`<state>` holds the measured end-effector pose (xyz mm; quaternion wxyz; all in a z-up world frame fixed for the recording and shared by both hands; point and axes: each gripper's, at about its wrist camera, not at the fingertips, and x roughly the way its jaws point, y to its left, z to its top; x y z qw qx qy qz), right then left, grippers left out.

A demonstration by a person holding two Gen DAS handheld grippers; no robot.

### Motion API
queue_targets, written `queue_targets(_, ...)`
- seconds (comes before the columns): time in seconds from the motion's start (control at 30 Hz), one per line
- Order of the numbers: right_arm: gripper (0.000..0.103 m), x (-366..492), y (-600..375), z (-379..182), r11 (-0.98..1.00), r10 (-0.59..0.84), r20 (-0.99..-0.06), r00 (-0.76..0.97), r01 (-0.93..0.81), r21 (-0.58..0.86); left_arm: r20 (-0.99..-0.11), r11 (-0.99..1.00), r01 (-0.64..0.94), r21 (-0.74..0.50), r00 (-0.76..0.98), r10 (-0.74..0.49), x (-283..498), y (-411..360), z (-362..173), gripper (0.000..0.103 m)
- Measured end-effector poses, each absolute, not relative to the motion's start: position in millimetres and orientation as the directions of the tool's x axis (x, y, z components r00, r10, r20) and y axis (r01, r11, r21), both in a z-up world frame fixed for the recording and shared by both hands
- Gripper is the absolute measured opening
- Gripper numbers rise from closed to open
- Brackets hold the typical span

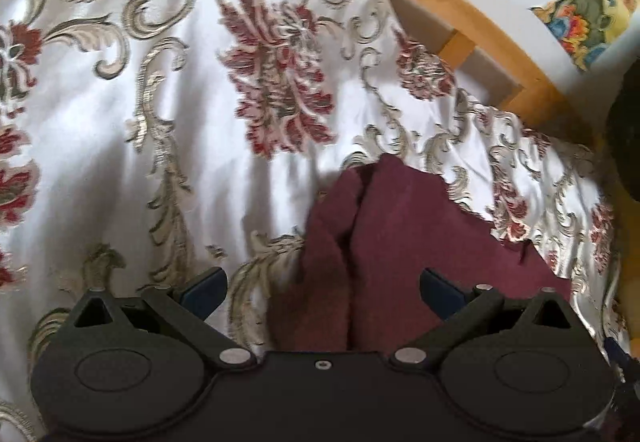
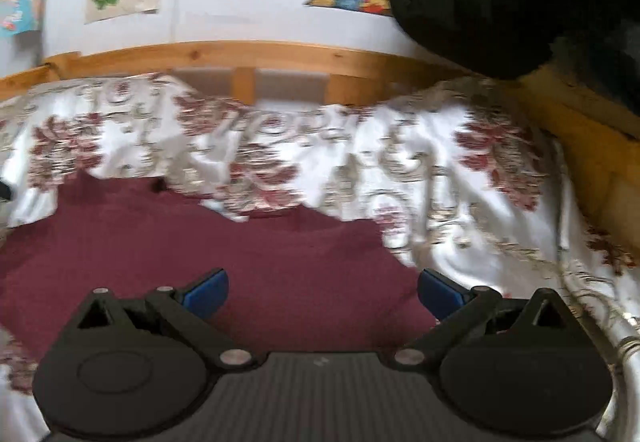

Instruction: Fold small clothes

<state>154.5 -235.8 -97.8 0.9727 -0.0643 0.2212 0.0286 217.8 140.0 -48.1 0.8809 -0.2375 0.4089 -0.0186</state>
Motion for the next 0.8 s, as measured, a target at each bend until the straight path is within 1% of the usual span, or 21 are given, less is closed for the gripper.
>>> queue_targets(0.13,0.103,150,-213,-102,0.988,0.096,-0.502,0.86,-0.142,-0.054,-0.707,0.891,-0.135,-0.433,0.664,-0.243,221,134,-49,0.102)
queue_targets(0.23,0.103,148,-202,-108,0.984,0.135,-0.534,0.835,-0.175,-0.025,-0.705,0.887,-0.123,-0.446,0.659,-0.262,222,131,-51,0.102)
queue_targets(0.37,0.103,149,-189,-116,0.98,0.124,-0.548,0.827,-0.19,-0.065,-0.718,0.891,-0.122,-0.438,0.643,-0.265,224,129,-54,0.102)
queue_targets(0.5,0.103,154,-182,-123,0.974,0.126,-0.582,0.803,-0.213,-0.083,-0.738,0.885,-0.141,-0.445,0.618,-0.272,226,130,-60,0.102)
queue_targets(0.63,0.103,152,-181,-125,0.971,0.142,-0.583,0.8,-0.227,-0.074,-0.766,0.882,-0.156,-0.445,0.577,-0.284,229,131,-66,0.102)
queue_targets(0.8,0.103,166,-185,-134,0.974,0.15,-0.655,0.74,-0.225,-0.031,-0.786,0.901,-0.139,-0.41,0.555,-0.272,231,124,-70,0.102)
